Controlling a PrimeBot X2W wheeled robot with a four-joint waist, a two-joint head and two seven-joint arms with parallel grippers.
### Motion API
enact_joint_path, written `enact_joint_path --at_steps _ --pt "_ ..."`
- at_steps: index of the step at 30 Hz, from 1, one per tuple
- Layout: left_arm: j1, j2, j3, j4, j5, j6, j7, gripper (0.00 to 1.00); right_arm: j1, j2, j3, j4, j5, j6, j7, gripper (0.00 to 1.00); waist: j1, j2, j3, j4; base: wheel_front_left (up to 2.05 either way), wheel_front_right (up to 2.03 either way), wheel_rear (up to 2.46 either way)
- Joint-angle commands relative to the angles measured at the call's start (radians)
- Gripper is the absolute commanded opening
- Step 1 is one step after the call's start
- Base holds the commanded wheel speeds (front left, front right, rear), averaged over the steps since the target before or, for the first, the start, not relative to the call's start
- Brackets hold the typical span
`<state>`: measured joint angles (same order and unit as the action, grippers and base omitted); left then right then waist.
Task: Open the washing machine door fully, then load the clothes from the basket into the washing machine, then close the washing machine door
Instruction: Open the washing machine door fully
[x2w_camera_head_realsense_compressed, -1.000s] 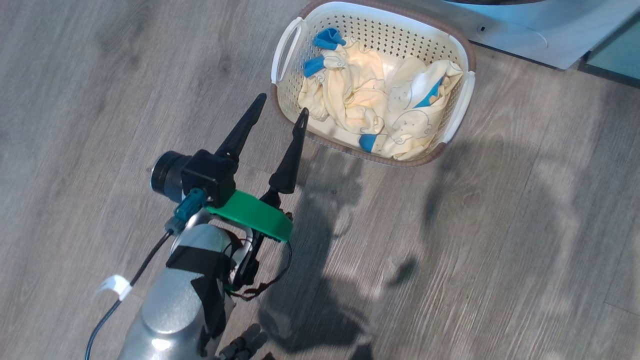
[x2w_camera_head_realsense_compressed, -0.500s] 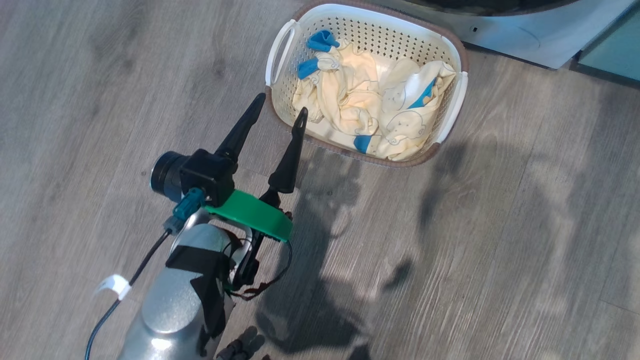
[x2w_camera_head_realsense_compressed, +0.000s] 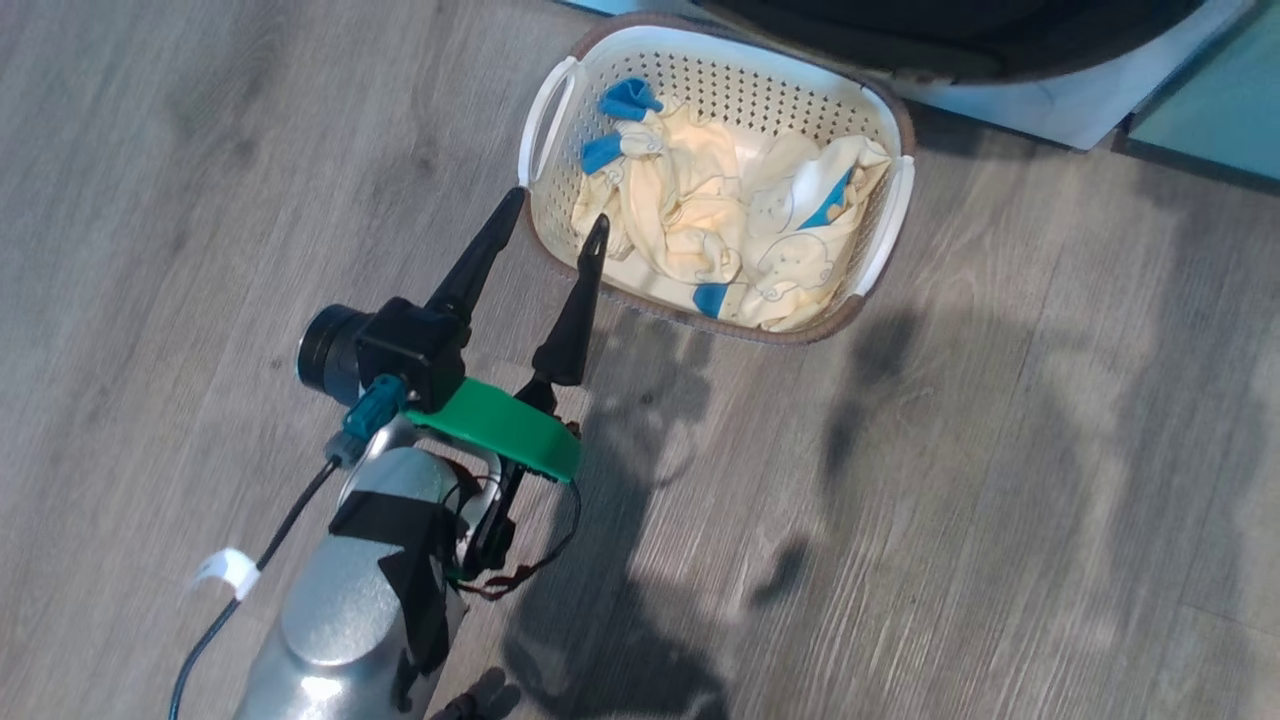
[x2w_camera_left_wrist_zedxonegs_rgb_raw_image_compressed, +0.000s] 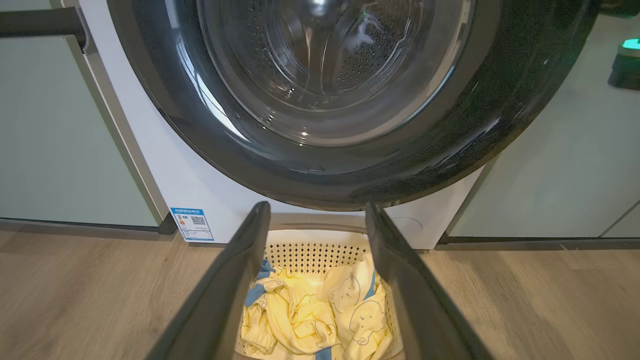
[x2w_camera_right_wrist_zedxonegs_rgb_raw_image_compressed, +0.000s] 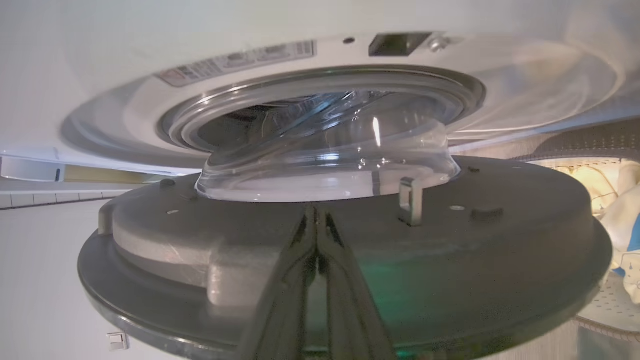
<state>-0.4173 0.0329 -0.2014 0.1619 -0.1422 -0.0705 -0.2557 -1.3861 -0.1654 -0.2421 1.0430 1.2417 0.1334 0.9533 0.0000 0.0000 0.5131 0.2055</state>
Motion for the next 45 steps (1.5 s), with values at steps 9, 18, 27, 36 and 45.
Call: enact_joint_path --at_steps 9,18,27,36,45 --pt "0.018 0.017 0.039 -0.017 0.007 0.0 -0.006 1.0 0.111 0.074 -0.005 -0.132 0.018 -0.003 0.079 0.0 0.0 0.0 -0.041 -0.008 0.0 0.0 0.0" --pt "0.068 0.017 0.042 0.006 0.021 -0.006 -0.006 1.0 0.253 0.109 -0.008 -0.204 0.053 -0.003 0.125 0.0 0.0 0.0 -0.127 -0.011 0.0 0.0 0.0" --pt "0.122 0.017 0.05 0.03 0.044 -0.023 -0.006 1.0 0.382 0.115 0.091 -0.222 0.165 -0.003 0.129 0.0 0.0 0.0 -0.215 -0.01 0.0 0.0 0.0" --pt "0.148 0.017 0.037 0.038 0.04 -0.025 -0.006 1.0 0.449 0.115 0.229 -0.217 0.291 -0.003 0.083 0.0 0.0 0.0 -0.258 -0.002 0.0 0.0 0.0" --pt "0.182 0.017 0.041 0.055 0.045 -0.028 -0.006 1.0 0.541 0.115 0.391 -0.263 0.425 -0.003 0.047 0.0 0.0 0.0 -0.319 0.001 0.0 0.0 0.0"
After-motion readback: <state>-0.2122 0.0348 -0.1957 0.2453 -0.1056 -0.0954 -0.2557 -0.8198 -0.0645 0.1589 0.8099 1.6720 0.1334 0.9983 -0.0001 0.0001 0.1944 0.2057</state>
